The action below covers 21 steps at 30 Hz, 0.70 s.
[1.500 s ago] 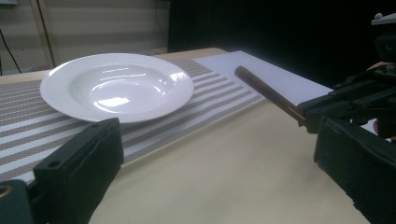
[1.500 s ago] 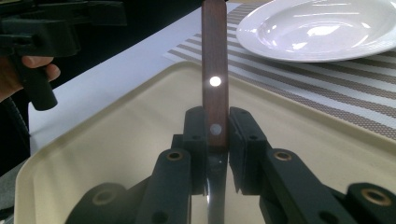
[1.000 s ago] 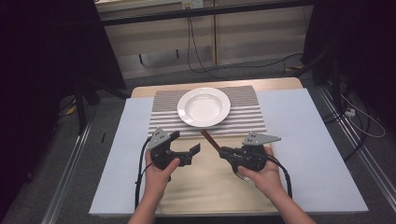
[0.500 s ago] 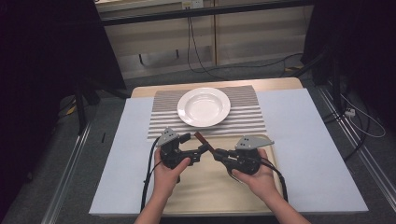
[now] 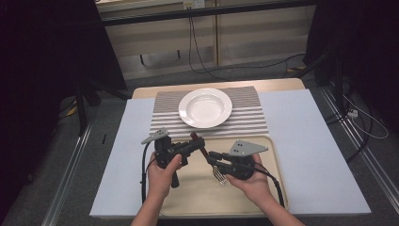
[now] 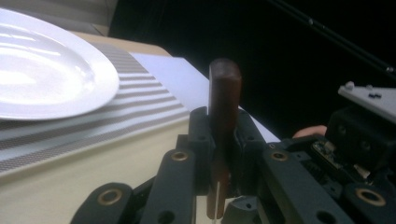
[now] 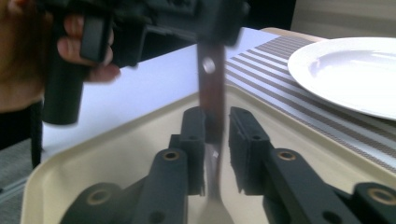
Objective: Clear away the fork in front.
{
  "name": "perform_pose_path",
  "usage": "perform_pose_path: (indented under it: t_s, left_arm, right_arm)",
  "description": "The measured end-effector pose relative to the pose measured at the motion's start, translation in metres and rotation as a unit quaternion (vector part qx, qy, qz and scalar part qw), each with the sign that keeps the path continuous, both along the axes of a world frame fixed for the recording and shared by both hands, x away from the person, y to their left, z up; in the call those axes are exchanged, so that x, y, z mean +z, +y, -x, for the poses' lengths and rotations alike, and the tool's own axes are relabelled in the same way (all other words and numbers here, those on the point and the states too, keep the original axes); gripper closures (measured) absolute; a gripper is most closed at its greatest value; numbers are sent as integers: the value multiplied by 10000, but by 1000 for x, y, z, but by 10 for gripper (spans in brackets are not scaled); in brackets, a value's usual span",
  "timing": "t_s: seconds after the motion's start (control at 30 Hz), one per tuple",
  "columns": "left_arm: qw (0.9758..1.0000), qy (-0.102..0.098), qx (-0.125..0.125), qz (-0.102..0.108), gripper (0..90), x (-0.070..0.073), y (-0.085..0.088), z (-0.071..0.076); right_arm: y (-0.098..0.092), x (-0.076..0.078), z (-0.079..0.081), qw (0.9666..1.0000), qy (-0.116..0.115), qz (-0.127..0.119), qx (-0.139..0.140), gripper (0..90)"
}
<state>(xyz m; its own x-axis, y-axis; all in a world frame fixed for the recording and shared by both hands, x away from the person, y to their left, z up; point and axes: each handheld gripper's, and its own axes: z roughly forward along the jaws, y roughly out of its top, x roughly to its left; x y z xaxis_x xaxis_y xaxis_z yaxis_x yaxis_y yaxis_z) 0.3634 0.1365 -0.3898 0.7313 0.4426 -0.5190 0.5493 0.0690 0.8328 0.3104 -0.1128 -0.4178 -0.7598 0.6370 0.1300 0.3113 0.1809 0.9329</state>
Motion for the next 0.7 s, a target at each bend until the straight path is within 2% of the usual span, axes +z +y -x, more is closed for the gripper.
perform_pose_path:
  t_s: [0.07, 0.23, 0.33, 0.43, 0.6, 0.7]
  left_arm:
    - [10000, 21, 6, 29, 807, 3, 8, -1]
    - [9998, -11, -64, -192, 807, 14, 25, -1]
    - [9997, -46, 43, -252, 807, 17, 36, 1]
    - [9996, 4, 97, -258, 807, 16, 45, 1]
    - [9989, 33, 88, -448, 807, 18, 49, 2]
    - [9980, 42, 32, -637, 807, 21, 54, 3]
  right_arm:
    - [-4, 0, 1, 10000, 18, -9, -66, 665]
    - [-24, -1, -1, 9993, -17, 55, -366, 541]
    - [-37, 1, 0, 9986, -84, 103, -516, 529]
    - [-45, 1, 2, 9978, -171, 110, -637, 455]
    - [-60, -1, 6, 9968, -149, 96, -780, 433]
    - [-70, 0, 10, 9957, -162, 61, -907, 421]
